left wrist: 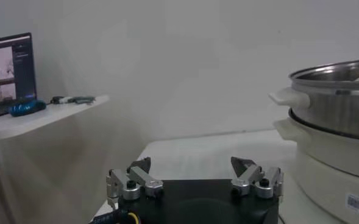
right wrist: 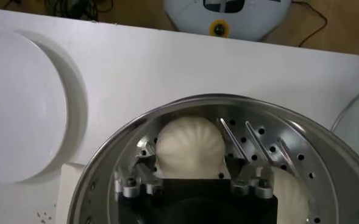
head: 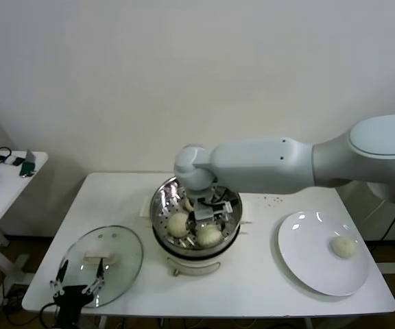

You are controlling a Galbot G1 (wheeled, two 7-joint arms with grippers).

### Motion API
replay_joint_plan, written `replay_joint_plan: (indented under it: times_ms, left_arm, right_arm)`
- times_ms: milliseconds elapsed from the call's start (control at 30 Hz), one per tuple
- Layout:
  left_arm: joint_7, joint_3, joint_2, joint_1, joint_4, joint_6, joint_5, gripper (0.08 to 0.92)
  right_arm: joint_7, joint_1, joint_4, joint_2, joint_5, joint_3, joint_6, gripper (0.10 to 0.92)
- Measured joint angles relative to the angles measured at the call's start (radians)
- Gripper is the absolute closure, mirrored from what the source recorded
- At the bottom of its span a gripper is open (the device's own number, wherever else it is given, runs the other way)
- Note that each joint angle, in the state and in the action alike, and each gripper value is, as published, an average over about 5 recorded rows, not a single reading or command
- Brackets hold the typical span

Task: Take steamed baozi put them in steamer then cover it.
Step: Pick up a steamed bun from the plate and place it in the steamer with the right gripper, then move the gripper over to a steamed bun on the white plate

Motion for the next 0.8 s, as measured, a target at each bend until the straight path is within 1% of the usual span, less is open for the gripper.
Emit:
replay_joint_plan:
  times_ms: [267,467,633,800]
  left_arm:
    - [0.000,0.003,-0.004,-0.004,-0.003,0.001,0.002,0.177]
    - [0.000,0.007,-0.005,-0.011,-0.007,0.003,0.008,0.177]
    - [0.001,0.012,-0.005,-0.020,-0.006,0.003,0.013,0.177]
    - [0.001,0.015,-0.004,-0.028,-0.003,0.003,0.015,0.177]
  right_arm:
    - [-0.008,0.022,-0.007,-0.026,0.011,0.030,-0.016,0.202]
    - [-0.002,0.077,-0.026,-0.080,0.059,0.036,-0.051,0.203]
    - [0.041,0.138,-0.041,-0.167,0.136,0.007,-0.122,0.203]
    - [0.110,0.183,-0.037,-0.281,0.240,-0.047,-0.238,0.203]
